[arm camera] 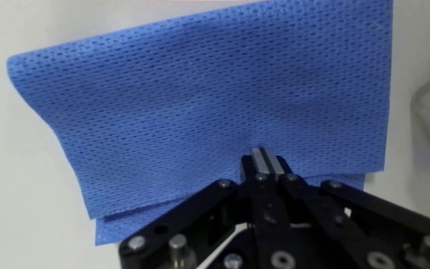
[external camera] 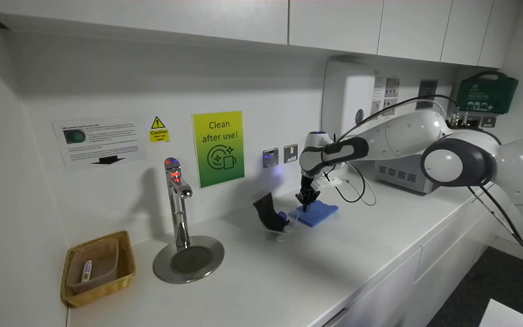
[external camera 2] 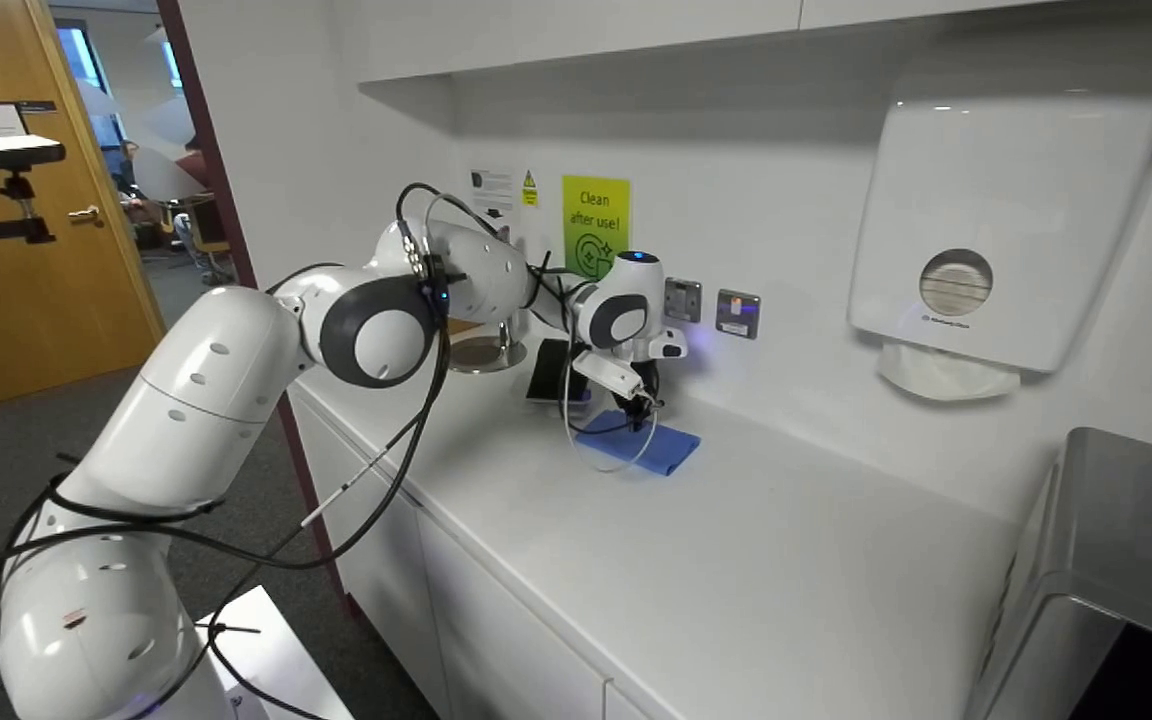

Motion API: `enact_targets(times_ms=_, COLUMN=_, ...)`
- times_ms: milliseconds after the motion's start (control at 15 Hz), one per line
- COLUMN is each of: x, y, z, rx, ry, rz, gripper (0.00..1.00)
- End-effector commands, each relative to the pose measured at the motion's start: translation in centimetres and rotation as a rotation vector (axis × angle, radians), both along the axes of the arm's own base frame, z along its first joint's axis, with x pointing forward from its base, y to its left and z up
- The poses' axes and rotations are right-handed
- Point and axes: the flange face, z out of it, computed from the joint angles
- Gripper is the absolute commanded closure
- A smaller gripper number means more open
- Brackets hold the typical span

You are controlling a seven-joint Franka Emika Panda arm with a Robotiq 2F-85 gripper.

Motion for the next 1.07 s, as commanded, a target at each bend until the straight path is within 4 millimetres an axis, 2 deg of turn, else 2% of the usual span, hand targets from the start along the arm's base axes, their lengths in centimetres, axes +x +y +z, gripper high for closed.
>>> enact_targets(times_ms=0, x=-4.2, y=0.8, z=-1.2, rx=-0.017, ry=0.058, rz=0.05, gripper=1.0)
enact_targets(times_ms=600, x=-11.0, y=3.4, z=-1.0, rx=-0.097, ry=0.051, rz=0.133, gripper=1.0)
enact_targets(times_ms=1000, x=-17.1, y=3.6, z=-1.0, rx=-0.089, ry=0.038, rz=0.148, gripper=1.0)
